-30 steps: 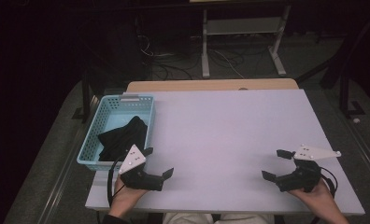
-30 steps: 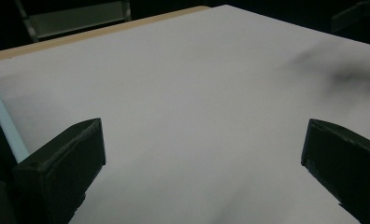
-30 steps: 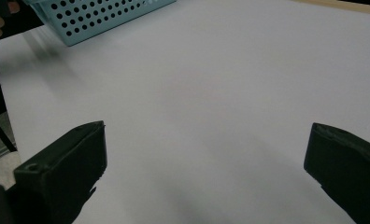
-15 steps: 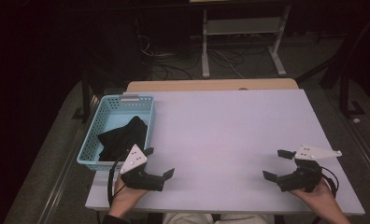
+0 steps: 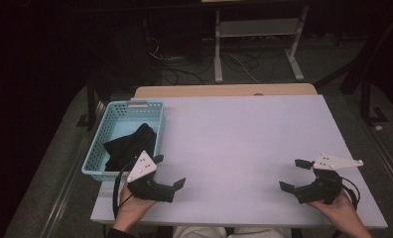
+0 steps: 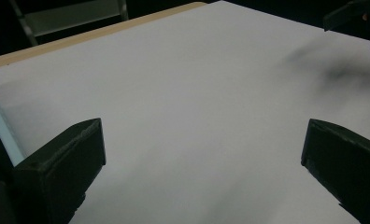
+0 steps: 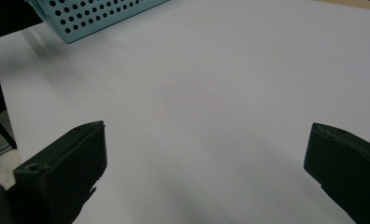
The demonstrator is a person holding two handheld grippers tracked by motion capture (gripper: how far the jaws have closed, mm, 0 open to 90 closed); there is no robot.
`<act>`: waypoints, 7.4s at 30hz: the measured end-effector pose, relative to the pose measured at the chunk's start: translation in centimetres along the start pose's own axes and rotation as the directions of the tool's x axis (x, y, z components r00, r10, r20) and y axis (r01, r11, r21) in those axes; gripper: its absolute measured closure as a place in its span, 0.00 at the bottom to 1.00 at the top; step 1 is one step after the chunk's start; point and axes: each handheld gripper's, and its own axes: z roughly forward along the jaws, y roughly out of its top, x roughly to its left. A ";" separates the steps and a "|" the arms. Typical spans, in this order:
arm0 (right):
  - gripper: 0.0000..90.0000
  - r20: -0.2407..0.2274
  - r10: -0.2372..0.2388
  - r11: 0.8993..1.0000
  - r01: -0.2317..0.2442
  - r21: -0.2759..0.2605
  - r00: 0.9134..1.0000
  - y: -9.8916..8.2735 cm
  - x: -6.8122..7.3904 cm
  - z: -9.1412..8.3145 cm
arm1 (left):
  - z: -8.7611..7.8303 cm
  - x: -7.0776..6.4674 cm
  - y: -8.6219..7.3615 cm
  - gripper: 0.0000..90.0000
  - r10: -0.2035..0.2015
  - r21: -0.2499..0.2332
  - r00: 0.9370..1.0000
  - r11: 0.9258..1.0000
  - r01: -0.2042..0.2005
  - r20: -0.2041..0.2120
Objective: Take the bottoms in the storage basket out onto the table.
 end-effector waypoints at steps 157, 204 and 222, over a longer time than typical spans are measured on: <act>0.00 -0.032 -0.007 0.999 0.008 0.045 0.999 -0.2 0.1 0.8 | -0.6 14.1 3.8 0.00 -0.183 0.273 0.964 0.934 0.231 -0.190; 0.00 -0.028 -0.017 0.999 0.018 0.051 0.999 -0.2 0.2 0.9 | 4.3 18.2 1.3 0.00 -0.189 0.614 0.963 0.742 0.269 -0.194; 0.00 -0.034 -0.015 0.998 0.017 0.058 0.999 -0.3 0.2 1.0 | 5.7 18.4 0.0 0.10 -0.150 0.711 0.967 0.657 0.252 -0.204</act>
